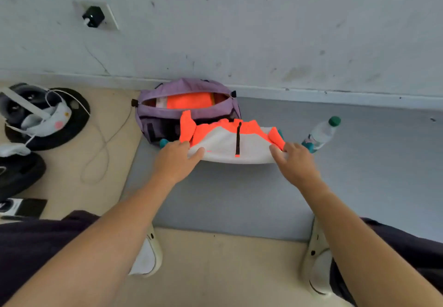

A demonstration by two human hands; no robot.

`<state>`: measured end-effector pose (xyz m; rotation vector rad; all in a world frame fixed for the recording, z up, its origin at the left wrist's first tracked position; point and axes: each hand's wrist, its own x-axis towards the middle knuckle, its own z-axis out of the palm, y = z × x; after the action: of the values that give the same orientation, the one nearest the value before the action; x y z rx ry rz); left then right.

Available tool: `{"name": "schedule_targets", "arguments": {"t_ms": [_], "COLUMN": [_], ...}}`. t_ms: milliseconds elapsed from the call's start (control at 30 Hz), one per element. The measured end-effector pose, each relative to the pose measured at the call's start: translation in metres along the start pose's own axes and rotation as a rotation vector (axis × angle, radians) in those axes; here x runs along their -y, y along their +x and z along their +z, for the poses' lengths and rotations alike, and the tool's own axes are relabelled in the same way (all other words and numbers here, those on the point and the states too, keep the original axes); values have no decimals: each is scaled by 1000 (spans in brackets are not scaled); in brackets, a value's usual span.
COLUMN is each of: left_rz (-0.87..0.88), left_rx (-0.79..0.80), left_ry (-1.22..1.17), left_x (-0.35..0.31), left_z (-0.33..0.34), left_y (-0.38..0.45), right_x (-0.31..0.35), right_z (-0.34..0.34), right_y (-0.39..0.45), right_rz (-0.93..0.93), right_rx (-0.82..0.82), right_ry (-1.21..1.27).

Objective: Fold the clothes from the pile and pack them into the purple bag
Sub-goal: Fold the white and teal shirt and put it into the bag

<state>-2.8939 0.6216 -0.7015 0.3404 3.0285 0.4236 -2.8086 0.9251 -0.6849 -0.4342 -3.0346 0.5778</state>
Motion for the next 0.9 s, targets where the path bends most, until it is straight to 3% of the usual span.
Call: {"name": "schedule_targets", "arguments": {"t_ms": [100, 200, 333, 467, 533, 600, 667, 767, 833, 900], "left_rz": [-100, -157, -159, -200, -182, -108, 61, 248, 134, -24], "left_rx": [251, 509, 585, 769, 732, 611, 484, 543, 568, 520], "left_ry": [-72, -90, 31, 306, 422, 469, 377, 271, 247, 246], "left_x": [18, 34, 46, 39, 29, 19, 9, 12, 25, 44], "left_z": [68, 128, 168, 176, 175, 175, 178, 188, 193, 195], "left_y": [-26, -61, -91, -87, -75, -66, -62, -66, -69, -74], "right_x": [-23, -42, -62, -70, -63, -54, -49, -47, -58, -76], "right_z": [68, 119, 162, 174, 175, 176, 182, 190, 194, 195], "right_y": [-27, -63, -96, -102, -90, -76, -69, -70, -72, -76], "right_rz": [-102, 112, 336, 398, 453, 384, 173, -114, -117, 97], "right_rx": [200, 327, 519, 584, 604, 553, 440, 457, 496, 455], "right_ry": [-7, 52, 62, -224, -342, -435, -415, -269, -288, -363]}}
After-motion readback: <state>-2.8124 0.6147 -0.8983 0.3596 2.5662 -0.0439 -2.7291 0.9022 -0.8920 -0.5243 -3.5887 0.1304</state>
